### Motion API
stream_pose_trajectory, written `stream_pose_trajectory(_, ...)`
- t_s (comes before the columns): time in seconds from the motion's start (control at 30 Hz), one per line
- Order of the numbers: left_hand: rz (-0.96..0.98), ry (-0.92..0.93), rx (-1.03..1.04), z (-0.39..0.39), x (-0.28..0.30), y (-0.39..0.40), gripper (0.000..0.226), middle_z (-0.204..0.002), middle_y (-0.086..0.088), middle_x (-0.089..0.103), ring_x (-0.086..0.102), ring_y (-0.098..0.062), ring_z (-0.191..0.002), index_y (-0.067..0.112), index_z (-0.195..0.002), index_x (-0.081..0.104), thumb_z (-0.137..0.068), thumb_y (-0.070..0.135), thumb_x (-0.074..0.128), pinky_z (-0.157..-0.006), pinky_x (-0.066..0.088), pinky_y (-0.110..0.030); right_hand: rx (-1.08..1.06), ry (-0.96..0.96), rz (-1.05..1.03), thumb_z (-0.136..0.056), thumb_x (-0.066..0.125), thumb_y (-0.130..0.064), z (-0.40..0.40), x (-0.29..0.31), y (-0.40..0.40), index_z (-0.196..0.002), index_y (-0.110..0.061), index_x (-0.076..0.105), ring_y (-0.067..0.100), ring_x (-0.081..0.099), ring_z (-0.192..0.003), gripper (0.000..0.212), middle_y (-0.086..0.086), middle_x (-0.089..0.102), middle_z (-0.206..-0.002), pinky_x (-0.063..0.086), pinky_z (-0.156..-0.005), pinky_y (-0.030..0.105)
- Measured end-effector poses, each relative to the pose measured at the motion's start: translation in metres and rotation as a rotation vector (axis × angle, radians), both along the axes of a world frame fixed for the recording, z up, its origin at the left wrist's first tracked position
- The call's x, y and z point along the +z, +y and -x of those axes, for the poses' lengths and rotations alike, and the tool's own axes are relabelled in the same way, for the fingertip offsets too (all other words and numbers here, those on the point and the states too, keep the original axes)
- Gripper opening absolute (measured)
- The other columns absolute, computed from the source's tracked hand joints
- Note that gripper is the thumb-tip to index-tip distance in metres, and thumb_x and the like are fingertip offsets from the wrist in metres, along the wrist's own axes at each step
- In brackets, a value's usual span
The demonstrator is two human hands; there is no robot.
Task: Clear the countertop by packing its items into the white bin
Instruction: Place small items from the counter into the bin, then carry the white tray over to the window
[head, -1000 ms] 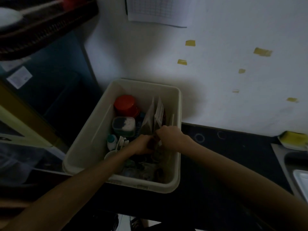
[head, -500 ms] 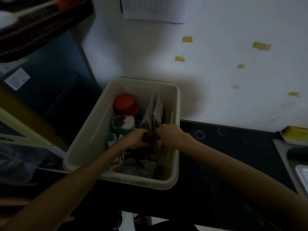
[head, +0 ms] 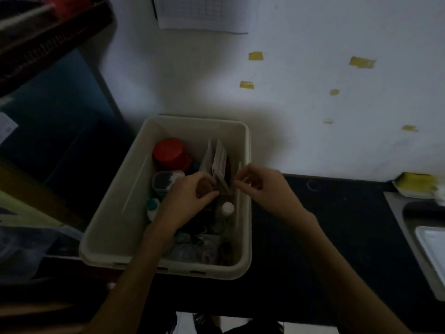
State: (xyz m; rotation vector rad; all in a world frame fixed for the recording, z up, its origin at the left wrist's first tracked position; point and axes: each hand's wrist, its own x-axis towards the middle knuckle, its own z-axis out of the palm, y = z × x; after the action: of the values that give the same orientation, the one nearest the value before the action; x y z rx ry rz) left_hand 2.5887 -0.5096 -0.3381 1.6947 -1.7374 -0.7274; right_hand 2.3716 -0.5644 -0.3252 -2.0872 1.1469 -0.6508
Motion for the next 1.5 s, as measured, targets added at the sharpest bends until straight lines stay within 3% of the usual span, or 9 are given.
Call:
stream_pose_trajectory(0.2,-0.015,0.238,-0.037,0.071,0.017,0.014,0.013,-0.084,0.013,0.068,0.064,0.0,-0.079,0.028,-0.096,0.066,-0.085,0.025,0.072,-0.071,0.054,-0.015,-0.366,-0.076,-0.12,-0.087,0.072,-0.023,0.087,-0.031,0.043,-0.104,-0.024,0.065,0.0,0.067,-0.084,0.018,-0.014,0.07,-0.093,0.054,-0.076,0.015)
stream_pose_trajectory(0.5,-0.071,0.224,-0.214,0.21,-0.016,0.014,0.007,-0.08,0.013,0.068,0.065,0.0,-0.073,0.029,-0.09,0.067,-0.086,0.025,0.071,-0.072,0.056,-0.022,-0.608,-0.083,-0.138,-0.087,0.072,-0.023,0.225,-0.049,0.088,-0.104,-0.027,0.066,-0.003,0.067,-0.089,0.018,-0.015,0.07,-0.095,0.052,-0.078,0.011)
stream_pose_trajectory(0.67,-0.277,0.087,-0.238,0.305,-0.06,0.022,0.007,-0.087,0.018,0.066,0.062,0.008,-0.08,0.036,-0.093,0.064,-0.089,0.031,0.066,-0.069,0.051,-0.009,-0.657,-0.09,-0.2,-0.087,0.072,-0.024,0.324,-0.081,0.1,-0.101,-0.028,0.067,-0.005,0.066,-0.084,0.015,-0.014,0.07,-0.091,0.05,-0.073,0.009)
stream_pose_trajectory(1.0,-0.517,0.186,-0.317,0.553,-0.134,0.026,0.009,-0.087,0.01,0.072,0.067,0.001,-0.08,0.024,-0.096,0.068,-0.09,0.03,0.067,-0.075,0.056,-0.018,-0.743,-0.054,-0.368,-0.087,0.07,-0.031,0.554,-0.132,0.128,-0.096,-0.03,0.066,-0.003,0.066,-0.076,0.01,-0.015,0.07,-0.089,0.052,-0.066,0.013)
stream_pose_trajectory(1.13,-0.796,0.231,-0.256,0.631,-0.17,0.046,0.019,-0.092,-0.005,0.073,0.07,-0.011,-0.079,0.011,-0.1,0.065,-0.089,0.027,0.068,-0.078,0.059,-0.03,-0.792,-0.048,-0.388,-0.087,0.071,-0.029,0.608,-0.145,0.145,-0.095,-0.025,0.068,-0.003,0.066,-0.075,0.009,-0.012,0.072,-0.088,0.049,-0.066,0.008)
stream_pose_trajectory(1.23,-1.013,0.252,-0.162,0.673,-0.192,0.061,0.021,-0.098,-0.018,0.071,0.066,-0.02,-0.076,0.005,-0.088,0.062,-0.092,0.026,0.065,-0.076,0.059,-0.031,-0.84,-0.071,-0.424,-0.087,0.07,-0.03,0.635,-0.152,0.16,-0.096,-0.026,0.068,-0.003,0.067,-0.077,0.009,-0.014,0.072,-0.089,0.049,-0.067,0.008)
stream_pose_trajectory(1.3,-1.19,0.397,-0.078,0.694,-0.198,0.072,0.022,-0.1,-0.018,0.064,0.062,-0.018,-0.074,0.001,-0.092,0.062,-0.093,0.023,0.064,-0.064,0.056,-0.022,-0.877,-0.083,-0.438,-0.087,0.071,-0.029,0.648,-0.157,0.171,-0.095,-0.026,0.068,-0.004,0.066,-0.077,0.009,-0.015,0.072,-0.088,0.049,-0.067,0.007)
stream_pose_trajectory(1.37,-1.287,0.621,0.009,0.71,-0.207,0.081,0.025,-0.106,-0.016,0.063,0.064,-0.024,-0.084,-0.002,-0.1,0.064,-0.09,0.021,0.068,-0.068,0.058,-0.026,-0.911,-0.089,-0.44,-0.087,0.072,-0.027,0.659,-0.162,0.18,-0.094,-0.025,0.069,-0.005,0.066,-0.076,0.008,-0.015,0.072,-0.087,0.05,-0.067,0.008)
stream_pose_trajectory(1.5,-1.245,0.863,0.18,0.724,-0.217,0.095,0.021,-0.114,-0.016,0.066,0.065,-0.028,-0.102,0.004,-0.107,0.064,-0.092,0.018,0.066,-0.073,0.057,-0.029,-0.962,-0.045,-0.436,-0.086,0.072,-0.022,0.675,-0.173,0.195,-0.093,-0.025,0.068,-0.005,0.066,-0.075,0.008,-0.016,0.071,-0.085,0.057,-0.073,0.021)
